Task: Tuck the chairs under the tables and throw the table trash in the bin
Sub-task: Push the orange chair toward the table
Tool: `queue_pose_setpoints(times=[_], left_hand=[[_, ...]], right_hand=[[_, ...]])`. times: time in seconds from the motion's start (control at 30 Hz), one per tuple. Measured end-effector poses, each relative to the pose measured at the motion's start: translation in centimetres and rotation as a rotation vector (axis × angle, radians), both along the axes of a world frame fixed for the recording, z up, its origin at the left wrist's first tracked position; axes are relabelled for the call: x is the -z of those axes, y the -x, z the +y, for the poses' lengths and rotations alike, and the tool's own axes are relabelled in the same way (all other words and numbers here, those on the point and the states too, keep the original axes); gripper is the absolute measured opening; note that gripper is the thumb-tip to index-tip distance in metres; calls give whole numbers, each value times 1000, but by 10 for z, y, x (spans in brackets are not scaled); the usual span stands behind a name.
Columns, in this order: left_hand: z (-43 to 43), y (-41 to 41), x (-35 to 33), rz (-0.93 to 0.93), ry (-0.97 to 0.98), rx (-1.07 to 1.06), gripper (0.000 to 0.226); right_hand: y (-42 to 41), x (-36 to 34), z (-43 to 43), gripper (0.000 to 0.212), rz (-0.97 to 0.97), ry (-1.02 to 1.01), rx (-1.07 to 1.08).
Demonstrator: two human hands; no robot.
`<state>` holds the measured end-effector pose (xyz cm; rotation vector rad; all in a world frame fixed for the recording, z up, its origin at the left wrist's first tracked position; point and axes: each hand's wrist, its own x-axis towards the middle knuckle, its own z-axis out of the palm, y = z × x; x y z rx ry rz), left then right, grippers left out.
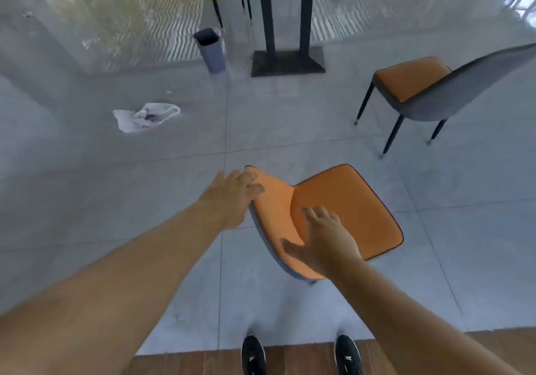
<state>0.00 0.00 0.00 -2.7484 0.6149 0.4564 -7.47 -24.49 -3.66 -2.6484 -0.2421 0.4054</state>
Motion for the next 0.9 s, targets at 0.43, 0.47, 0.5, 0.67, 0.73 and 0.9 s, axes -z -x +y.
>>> queue_pose_setpoints(times=[0.43, 0.47, 0.5, 0.67, 0.73, 0.9], left_hand=[[27, -64, 79, 76, 57, 304, 37], [27, -68, 78, 87, 68, 296, 34], [25, -70, 77, 94, 86, 275, 32], [2, -70, 72, 116, 163, 133, 24], [-13, -70, 70, 114, 162, 73, 25], [-38, -82, 59, 146, 143, -115, 28]], right_hand=[[2, 65, 67, 69, 180, 287, 3], [-3, 63, 64, 68, 181, 289, -5], [-8, 61, 59, 68, 183, 295, -16], [-44, 58, 10, 59, 198, 339, -65], [-67, 58, -15, 54, 226, 335, -77], [-141, 59, -47, 51, 223, 256, -126]])
